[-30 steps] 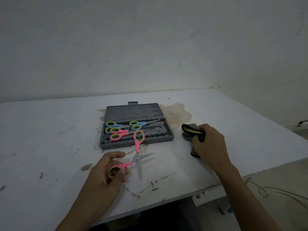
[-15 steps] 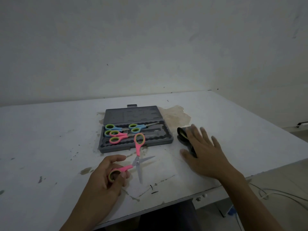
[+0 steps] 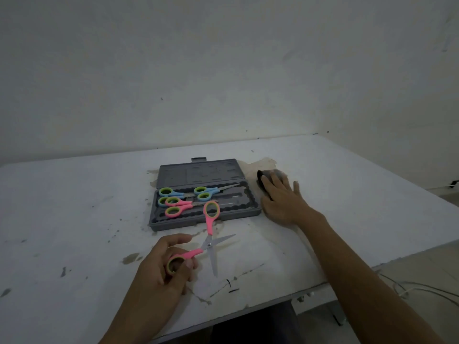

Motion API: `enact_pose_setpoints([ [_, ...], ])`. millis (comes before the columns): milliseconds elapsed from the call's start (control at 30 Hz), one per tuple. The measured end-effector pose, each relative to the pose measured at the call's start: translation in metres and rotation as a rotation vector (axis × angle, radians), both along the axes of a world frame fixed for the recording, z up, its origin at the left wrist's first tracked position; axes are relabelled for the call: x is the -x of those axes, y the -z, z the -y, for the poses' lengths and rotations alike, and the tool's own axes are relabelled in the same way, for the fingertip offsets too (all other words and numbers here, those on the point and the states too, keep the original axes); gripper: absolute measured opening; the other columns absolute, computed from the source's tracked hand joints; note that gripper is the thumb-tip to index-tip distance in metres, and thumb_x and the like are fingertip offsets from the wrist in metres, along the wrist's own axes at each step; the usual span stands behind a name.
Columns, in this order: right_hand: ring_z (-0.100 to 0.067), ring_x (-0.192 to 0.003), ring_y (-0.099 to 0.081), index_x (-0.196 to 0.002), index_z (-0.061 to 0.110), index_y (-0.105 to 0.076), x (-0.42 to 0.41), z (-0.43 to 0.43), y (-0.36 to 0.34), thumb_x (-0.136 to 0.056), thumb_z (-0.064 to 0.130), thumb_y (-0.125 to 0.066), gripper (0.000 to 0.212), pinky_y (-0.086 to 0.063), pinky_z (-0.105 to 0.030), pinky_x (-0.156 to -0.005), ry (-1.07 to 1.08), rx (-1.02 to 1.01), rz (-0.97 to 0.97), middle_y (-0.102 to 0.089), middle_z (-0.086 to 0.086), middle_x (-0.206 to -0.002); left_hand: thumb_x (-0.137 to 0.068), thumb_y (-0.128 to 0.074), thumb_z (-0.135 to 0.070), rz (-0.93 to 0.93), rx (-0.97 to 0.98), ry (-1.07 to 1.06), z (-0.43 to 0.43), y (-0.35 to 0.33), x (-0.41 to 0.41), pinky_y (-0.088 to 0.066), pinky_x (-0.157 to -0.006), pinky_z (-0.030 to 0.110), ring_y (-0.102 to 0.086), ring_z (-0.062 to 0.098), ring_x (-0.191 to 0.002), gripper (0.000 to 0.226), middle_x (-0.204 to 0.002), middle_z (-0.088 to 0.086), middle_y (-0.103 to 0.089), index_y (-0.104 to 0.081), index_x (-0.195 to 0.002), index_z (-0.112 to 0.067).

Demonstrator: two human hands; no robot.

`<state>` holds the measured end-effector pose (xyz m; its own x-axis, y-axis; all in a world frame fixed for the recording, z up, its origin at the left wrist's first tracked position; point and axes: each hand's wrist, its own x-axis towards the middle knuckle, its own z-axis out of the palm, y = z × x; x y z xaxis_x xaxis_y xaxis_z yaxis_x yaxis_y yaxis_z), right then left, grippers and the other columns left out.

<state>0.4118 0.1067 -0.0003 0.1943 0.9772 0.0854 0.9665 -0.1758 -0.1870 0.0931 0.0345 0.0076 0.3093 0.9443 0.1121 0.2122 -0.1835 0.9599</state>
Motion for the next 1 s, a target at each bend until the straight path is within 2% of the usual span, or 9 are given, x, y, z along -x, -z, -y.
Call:
enact_pose_setpoints([
  [67,-0.026,-0.147,-0.004,-0.151,0.02,-0.017,0.003,0.015,-0.012,-0.1,0.028,-0.03,0.053,0.003,-0.051,-0.115,0.045,-0.169,-0.087,-0.011,-0.006,-0.16,-0.092,-0.057,0.0,0.016,-0.002,0.0,0.0,-0.001,0.004,-0.052,-0.054,0.026,-0.061,0.01,-0.056,0.03,-0.079,0.006,-0.072,-0.06,-0.111,-0.023],
  [133,-0.024,-0.126,-0.047,-0.129,0.017,-0.052,0.018,0.045,-0.029,-0.1,0.02,-0.036,0.033,-0.027,-0.031,-0.11,0.103,-0.482,-0.318,-0.054,-0.007,-0.135,-0.091,-0.058,0.001,0.043,0.002,0.004,0.001,-0.002,0.005,-0.052,-0.052,0.025,-0.06,0.011,-0.054,0.029,-0.078,0.008,-0.072,-0.06,-0.11,-0.02],
  [200,-0.018,-0.081,-0.063,-0.092,0.015,-0.065,0.043,0.082,-0.042,-0.099,0.014,-0.042,0.024,-0.048,-0.019,-0.073,0.065,-0.717,-0.561,-0.07,-0.002,-0.089,-0.091,-0.057,0.004,0.083,0.007,0.012,0.004,-0.003,0.003,-0.053,-0.051,0.025,-0.06,0.014,-0.055,0.029,-0.077,0.01,-0.071,-0.061,-0.11,-0.018],
  [267,-0.01,-0.074,-0.063,-0.083,0.017,-0.064,0.071,0.114,-0.047,-0.096,0.014,-0.045,0.023,-0.051,-0.022,-0.065,-0.015,-0.724,-0.703,-0.067,0.005,-0.078,-0.09,-0.057,0.006,0.121,0.01,0.02,0.008,-0.004,0.0,-0.053,-0.05,0.027,-0.06,0.018,-0.056,0.029,-0.077,0.012,-0.07,-0.061,-0.109,-0.016],
  [333,-0.001,-0.092,-0.062,-0.099,0.03,-0.063,0.093,0.137,-0.042,-0.091,0.028,-0.055,0.011,-0.051,-0.019,-0.074,-0.123,-0.621,-0.78,-0.066,0.017,-0.097,-0.09,-0.057,0.006,0.159,0.022,0.023,0.013,-0.007,-0.004,-0.052,-0.05,0.029,-0.059,0.019,-0.056,0.028,-0.076,0.014,-0.07,-0.061,-0.109,-0.014],
  [400,0.012,-0.12,-0.042,-0.128,0.048,-0.042,0.11,0.147,-0.038,-0.079,0.05,-0.069,0.056,-0.042,-0.018,-0.094,-0.241,-0.399,-0.75,-0.043,0.038,-0.128,-0.09,-0.057,0.007,0.185,0.04,0.028,0.018,-0.007,-0.009,-0.051,-0.049,0.028,-0.059,0.018,-0.055,0.027,-0.075,0.013,-0.069,-0.061,-0.108,-0.013],
  [500,0.01,-0.138,-0.011,-0.145,0.049,-0.01,0.12,0.139,-0.026,-0.063,0.068,-0.074,0.106,-0.024,-0.027,-0.113,-0.337,-0.194,-0.56,-0.011,0.035,-0.149,-0.091,-0.056,0.007,0.205,0.075,0.042,0.023,-0.007,-0.013,-0.051,-0.049,0.027,-0.059,0.018,-0.053,0.026,-0.073,0.012,-0.069,-0.061,-0.107,-0.014],
  [733,0.022,-0.117,-0.033,-0.13,0.044,-0.045,0.117,0.127,-0.016,-0.076,0.061,-0.059,0.058,-0.022,-0.004,-0.099,-0.386,-0.363,-0.371,-0.04,0.041,-0.122,-0.091,-0.056,0.006,0.192,0.095,0.034,0.025,-0.011,-0.006,-0.05,-0.051,0.028,-0.059,0.016,-0.054,0.027,-0.075,0.011,-0.07,-0.058,-0.109,-0.013],
  [1000,0.019,-0.108,-0.044,-0.115,0.05,-0.06,0.109,0.125,-0.034,-0.081,0.063,-0.051,0.037,-0.031,-0.015,-0.099,-0.378,-0.281,-0.354,-0.051,0.043,-0.107,-0.08,-0.071,-0.004,0.101,0.107,0.043,0.02,-0.019,0.008,-0.051,-0.053,0.026,-0.066,0.022,-0.063,0.054,-0.081,0.01,-0.076,-0.045,-0.121,-0.028],
])
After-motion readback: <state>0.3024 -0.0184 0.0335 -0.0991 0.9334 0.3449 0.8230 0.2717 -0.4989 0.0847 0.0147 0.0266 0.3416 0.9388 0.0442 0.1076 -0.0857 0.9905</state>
